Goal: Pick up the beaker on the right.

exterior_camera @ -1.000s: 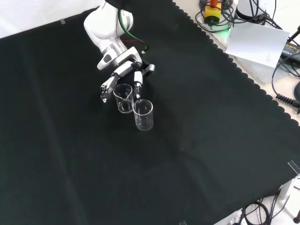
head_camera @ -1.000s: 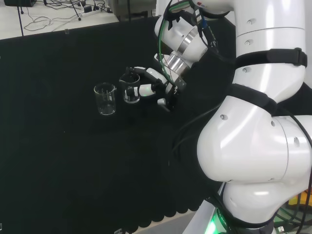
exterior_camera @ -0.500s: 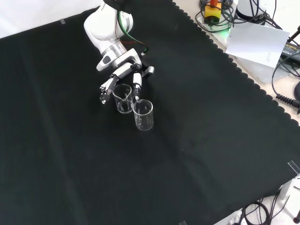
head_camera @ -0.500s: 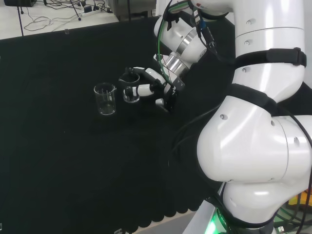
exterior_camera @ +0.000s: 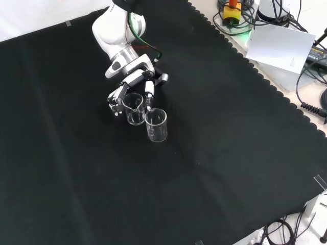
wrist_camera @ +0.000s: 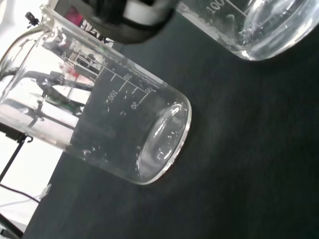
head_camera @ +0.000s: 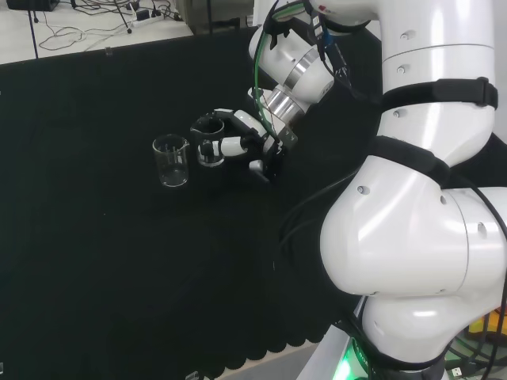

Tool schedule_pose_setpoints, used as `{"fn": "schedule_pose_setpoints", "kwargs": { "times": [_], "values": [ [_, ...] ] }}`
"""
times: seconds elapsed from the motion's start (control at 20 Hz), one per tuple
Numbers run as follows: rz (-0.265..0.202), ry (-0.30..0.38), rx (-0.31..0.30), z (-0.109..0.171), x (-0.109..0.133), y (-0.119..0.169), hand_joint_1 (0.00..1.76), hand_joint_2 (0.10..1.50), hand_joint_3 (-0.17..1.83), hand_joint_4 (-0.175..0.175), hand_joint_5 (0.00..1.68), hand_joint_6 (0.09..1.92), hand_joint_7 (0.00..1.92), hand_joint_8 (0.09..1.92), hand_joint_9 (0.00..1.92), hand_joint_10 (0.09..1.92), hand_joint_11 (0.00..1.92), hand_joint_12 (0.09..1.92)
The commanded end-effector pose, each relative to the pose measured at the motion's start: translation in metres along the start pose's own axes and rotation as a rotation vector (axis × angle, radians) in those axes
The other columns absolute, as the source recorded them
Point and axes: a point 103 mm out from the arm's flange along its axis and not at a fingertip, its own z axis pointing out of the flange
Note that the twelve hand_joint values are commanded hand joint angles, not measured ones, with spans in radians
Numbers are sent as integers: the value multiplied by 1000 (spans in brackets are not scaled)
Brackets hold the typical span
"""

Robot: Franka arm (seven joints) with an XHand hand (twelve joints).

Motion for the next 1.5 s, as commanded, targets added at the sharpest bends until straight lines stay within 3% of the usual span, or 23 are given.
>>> {"fn": "schedule_pose_setpoints", "kwargs": {
  "times": [0.05,0.1,0.2,0.35,0.6,1.0,1.5],
  "values": [
    [47,0,-68,-1,3,0,1212,1105,-155,-126,844,1064,764,913,784,647,391,1270],
    [51,-1,-80,-2,4,0,1228,1144,-160,-110,914,1102,876,916,854,708,505,1229],
    [63,11,-106,-7,5,0,1336,1142,-171,-131,987,1138,1051,929,1025,676,739,1062],
    [61,7,-102,-16,8,0,1393,1111,-175,-135,1033,1045,1165,877,1171,582,872,903],
    [54,-32,-94,-41,17,-2,1406,1091,-175,-146,1061,964,1212,823,1234,524,911,874],
    [46,-156,-76,-79,37,-19,1410,1079,-175,-151,1081,904,1235,769,1268,515,922,883],
    [65,-277,11,-93,63,-40,1411,1078,-175,-144,1072,884,1214,771,1296,542,918,900]
  ]
}}
